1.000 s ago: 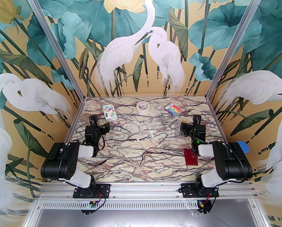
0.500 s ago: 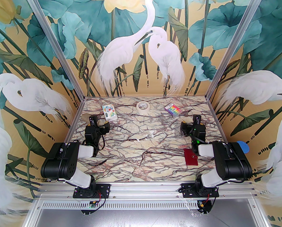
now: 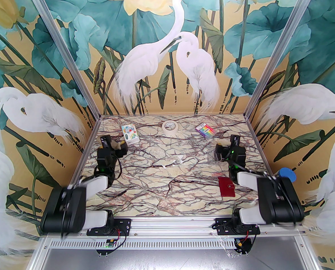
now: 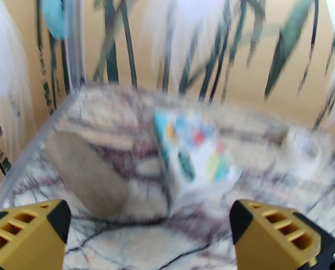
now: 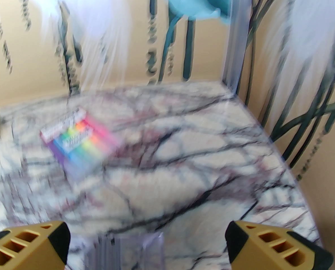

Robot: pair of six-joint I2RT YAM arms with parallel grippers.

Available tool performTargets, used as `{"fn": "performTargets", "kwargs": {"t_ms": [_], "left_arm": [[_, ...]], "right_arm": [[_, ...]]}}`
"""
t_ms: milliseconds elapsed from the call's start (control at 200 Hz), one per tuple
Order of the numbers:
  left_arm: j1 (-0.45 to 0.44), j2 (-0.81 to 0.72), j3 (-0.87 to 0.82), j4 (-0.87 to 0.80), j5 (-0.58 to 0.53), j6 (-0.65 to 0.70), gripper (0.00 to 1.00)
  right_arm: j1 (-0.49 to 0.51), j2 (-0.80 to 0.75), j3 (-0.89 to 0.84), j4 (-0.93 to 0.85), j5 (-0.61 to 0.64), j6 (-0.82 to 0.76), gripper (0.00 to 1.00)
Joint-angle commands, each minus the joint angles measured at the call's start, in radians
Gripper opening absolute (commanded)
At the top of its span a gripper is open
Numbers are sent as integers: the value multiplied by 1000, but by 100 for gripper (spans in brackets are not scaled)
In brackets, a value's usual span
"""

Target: Put the credit cards into the card holder

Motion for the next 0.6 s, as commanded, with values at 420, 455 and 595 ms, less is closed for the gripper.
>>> {"fn": "performTargets", "kwargs": {"t_ms": [420,455,595], "left_arm": [[15,-383,559,-1393,337,-288,99],[15,-395,563,-1437,374,-280,99],[15,-419,567,-1530,594,-228,100]], "right_arm": [[3,-502,282,-1291,-178,565,96],[3,-511,267,-1331,-213,598,95],[3,-478,217,-1432,-345,634,91]]}}
